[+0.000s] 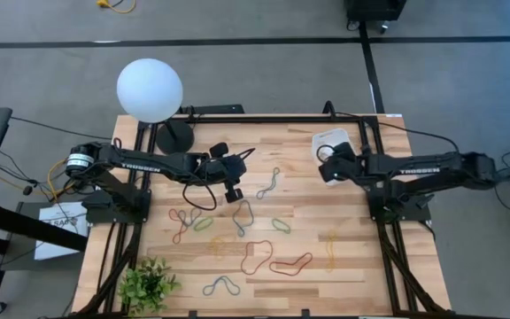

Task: Pick and place items into bin
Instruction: Put the red rubber band into the white bin, then put the blue rubber band into the white bin

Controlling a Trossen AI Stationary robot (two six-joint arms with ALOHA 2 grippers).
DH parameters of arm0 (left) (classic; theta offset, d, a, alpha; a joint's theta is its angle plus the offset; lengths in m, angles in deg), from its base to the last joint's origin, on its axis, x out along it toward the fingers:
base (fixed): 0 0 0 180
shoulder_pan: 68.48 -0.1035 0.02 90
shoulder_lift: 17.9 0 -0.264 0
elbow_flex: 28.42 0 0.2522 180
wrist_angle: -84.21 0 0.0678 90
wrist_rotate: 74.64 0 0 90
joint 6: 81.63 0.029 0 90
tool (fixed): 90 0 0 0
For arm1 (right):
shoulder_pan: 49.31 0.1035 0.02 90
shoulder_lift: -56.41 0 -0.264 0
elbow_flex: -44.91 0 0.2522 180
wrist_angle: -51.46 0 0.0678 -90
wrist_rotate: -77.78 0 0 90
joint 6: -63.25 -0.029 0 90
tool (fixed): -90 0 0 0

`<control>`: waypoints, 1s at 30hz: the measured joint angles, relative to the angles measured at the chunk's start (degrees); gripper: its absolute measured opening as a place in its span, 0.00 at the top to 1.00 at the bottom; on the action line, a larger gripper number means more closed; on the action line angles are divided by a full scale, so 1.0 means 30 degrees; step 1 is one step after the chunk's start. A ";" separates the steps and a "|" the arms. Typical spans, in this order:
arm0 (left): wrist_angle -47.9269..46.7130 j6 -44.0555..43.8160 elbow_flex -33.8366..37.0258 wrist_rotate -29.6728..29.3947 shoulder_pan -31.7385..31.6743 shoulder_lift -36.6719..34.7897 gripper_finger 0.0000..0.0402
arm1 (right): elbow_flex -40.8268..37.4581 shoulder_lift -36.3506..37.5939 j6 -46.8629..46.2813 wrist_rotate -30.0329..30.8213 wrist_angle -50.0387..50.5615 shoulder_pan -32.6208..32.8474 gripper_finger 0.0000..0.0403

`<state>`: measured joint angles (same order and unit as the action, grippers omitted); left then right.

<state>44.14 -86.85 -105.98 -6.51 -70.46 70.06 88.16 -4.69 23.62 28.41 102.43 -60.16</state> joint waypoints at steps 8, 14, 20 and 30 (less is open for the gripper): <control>0.0007 0.0003 -0.0004 0.0007 0.0000 0.0000 0.84 | -0.0044 -0.2874 -0.0021 -0.1815 -0.0463 -0.0184 1.00; 0.0007 0.0010 0.0001 0.0017 0.0000 0.0007 0.84 | -0.0008 -0.4695 -0.1564 -0.2083 -0.1283 -0.0313 0.98; 0.0028 0.0017 0.0001 0.0029 0.0000 0.0007 0.84 | -0.0059 -0.5029 -0.1639 -0.2253 -0.0945 -0.0463 0.84; 0.0046 0.0023 -0.0001 0.0035 0.0000 0.0022 0.84 | 0.0434 -0.4689 -0.0634 -0.2107 -0.0701 -0.1189 0.67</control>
<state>44.28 -86.78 -105.98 -6.40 -70.46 70.13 89.47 -18.76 21.72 22.09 100.33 -63.73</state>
